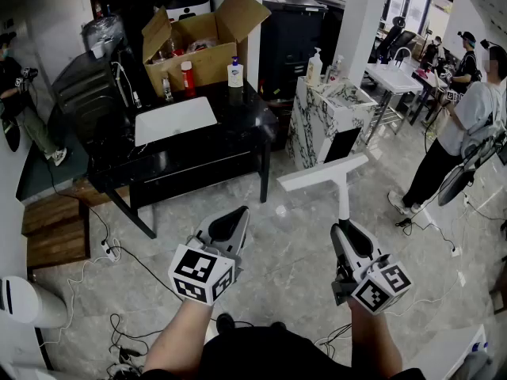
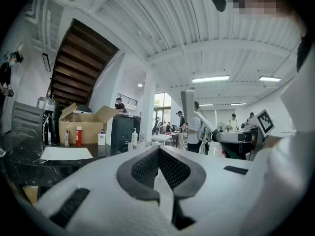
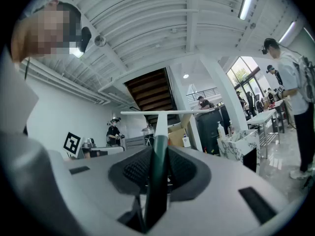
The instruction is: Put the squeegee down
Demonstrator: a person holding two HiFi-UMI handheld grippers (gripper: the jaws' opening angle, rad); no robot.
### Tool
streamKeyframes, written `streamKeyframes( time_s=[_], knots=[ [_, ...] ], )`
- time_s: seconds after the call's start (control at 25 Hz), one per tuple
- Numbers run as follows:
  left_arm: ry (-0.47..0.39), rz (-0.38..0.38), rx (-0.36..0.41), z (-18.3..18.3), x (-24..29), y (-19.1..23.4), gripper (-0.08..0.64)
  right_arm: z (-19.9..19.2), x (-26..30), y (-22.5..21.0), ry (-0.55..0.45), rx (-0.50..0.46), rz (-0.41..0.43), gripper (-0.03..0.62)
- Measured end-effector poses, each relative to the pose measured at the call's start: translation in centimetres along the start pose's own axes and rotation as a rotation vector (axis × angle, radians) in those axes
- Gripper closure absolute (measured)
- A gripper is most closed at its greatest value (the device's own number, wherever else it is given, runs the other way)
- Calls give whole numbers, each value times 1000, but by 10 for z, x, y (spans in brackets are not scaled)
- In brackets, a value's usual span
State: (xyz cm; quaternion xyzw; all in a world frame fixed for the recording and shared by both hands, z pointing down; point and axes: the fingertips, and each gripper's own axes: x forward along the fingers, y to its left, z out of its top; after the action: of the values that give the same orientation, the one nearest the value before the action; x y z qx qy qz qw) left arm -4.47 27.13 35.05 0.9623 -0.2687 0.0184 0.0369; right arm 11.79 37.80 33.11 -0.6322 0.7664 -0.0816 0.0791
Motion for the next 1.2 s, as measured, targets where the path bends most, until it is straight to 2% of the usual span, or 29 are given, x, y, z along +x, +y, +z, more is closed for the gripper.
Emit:
streamKeyframes(
  time_s=[0.52, 0.96, 1.2],
  knots=[
    [8, 14, -39, -4, -9, 20, 552, 0, 10, 3, -2, 2, -5, 494],
    [13, 41, -39, -12, -41, 68, 551, -9, 43, 52, -17, 54, 34, 492],
    [12, 40, -21, -17, -67, 101, 551, -23, 64, 81, -3, 52, 10, 492]
  ],
)
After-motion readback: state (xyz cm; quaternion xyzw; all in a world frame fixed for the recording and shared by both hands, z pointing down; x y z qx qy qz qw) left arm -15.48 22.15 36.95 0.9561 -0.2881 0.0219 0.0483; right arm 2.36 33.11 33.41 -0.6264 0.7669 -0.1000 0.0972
